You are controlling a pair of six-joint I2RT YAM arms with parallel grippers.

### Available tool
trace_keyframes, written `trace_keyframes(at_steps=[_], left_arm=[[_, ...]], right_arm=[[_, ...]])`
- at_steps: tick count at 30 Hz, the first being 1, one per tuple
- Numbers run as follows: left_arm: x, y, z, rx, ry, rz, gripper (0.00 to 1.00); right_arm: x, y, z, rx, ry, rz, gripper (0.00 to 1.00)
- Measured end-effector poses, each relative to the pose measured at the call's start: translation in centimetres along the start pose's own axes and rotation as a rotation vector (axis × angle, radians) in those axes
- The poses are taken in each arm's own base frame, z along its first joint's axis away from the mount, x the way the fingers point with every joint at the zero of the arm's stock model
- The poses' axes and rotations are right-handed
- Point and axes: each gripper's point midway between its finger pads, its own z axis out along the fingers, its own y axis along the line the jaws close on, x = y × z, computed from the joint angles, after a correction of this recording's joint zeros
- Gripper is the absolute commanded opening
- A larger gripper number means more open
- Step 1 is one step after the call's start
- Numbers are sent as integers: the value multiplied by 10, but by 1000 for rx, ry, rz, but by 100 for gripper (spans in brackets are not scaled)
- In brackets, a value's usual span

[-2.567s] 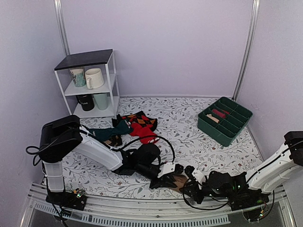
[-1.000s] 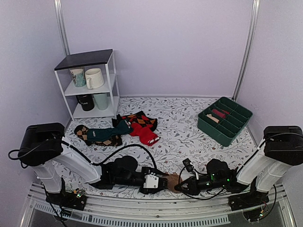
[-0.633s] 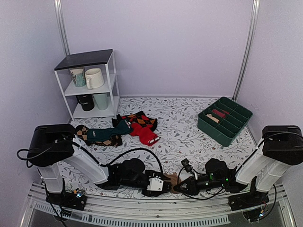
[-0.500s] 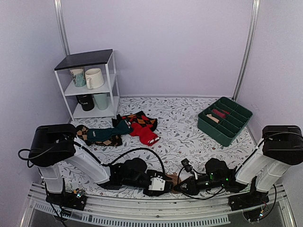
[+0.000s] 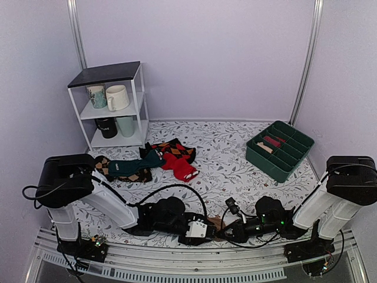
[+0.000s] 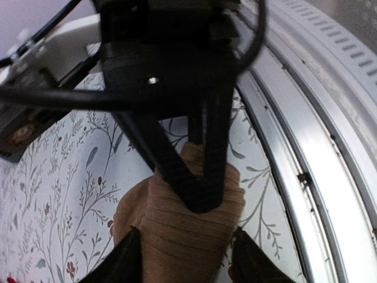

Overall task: Roll the socks
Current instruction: Roll a pair of socks at the center of the board.

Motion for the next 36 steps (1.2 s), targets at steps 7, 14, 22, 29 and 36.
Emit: trace_keyframes(at_steps=[7, 14, 22, 29, 36], left_arm=[[5, -8, -16, 4, 8, -8, 98], [2, -1, -38, -33, 6, -4, 94], [13, -2, -43, 30, 41, -73, 65], [23, -7, -33, 101, 69, -113, 61], [21, -4, -30, 116, 69, -141, 29]], right_arm=[[0, 2, 2, -6, 9, -15, 10], [-2, 5, 9, -15, 36, -46, 10], [-2, 8, 14, -32, 72, -76, 10], [-2, 10, 17, -43, 87, -93, 10], [-2, 10, 17, -47, 93, -99, 10]])
